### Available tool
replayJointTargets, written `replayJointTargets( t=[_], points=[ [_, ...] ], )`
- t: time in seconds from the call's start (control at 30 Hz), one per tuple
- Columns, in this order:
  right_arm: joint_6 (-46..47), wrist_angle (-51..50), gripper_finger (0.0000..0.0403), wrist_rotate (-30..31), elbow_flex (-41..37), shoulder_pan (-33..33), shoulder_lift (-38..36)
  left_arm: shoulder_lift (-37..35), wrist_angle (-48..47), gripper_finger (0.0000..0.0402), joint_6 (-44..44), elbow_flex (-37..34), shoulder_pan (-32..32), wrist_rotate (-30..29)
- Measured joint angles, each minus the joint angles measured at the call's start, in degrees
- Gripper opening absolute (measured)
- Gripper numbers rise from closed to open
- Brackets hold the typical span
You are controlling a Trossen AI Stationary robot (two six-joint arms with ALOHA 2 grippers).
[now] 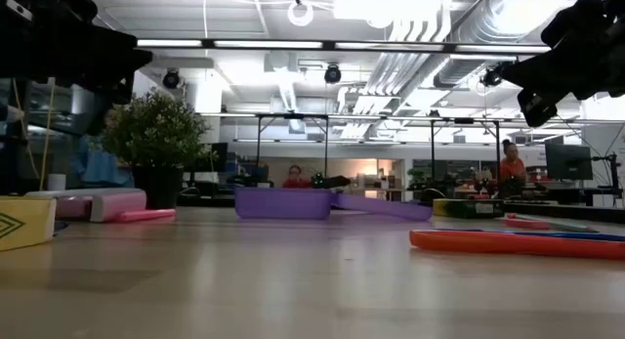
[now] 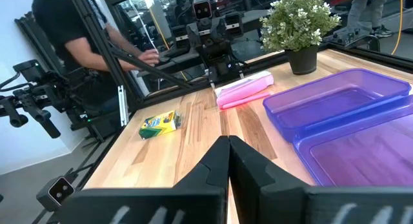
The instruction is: Pick & place school supplies into a supply box
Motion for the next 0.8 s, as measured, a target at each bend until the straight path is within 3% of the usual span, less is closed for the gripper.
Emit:
replayJointTargets(
  t=[0.8],
  points=[
    [0.0, 0.0, 0.0, 0.0, 0.0, 0.0, 0.0, 0.0, 0.0, 0.0131, 0.0, 0.0, 0.0, 0.0]
  ],
)
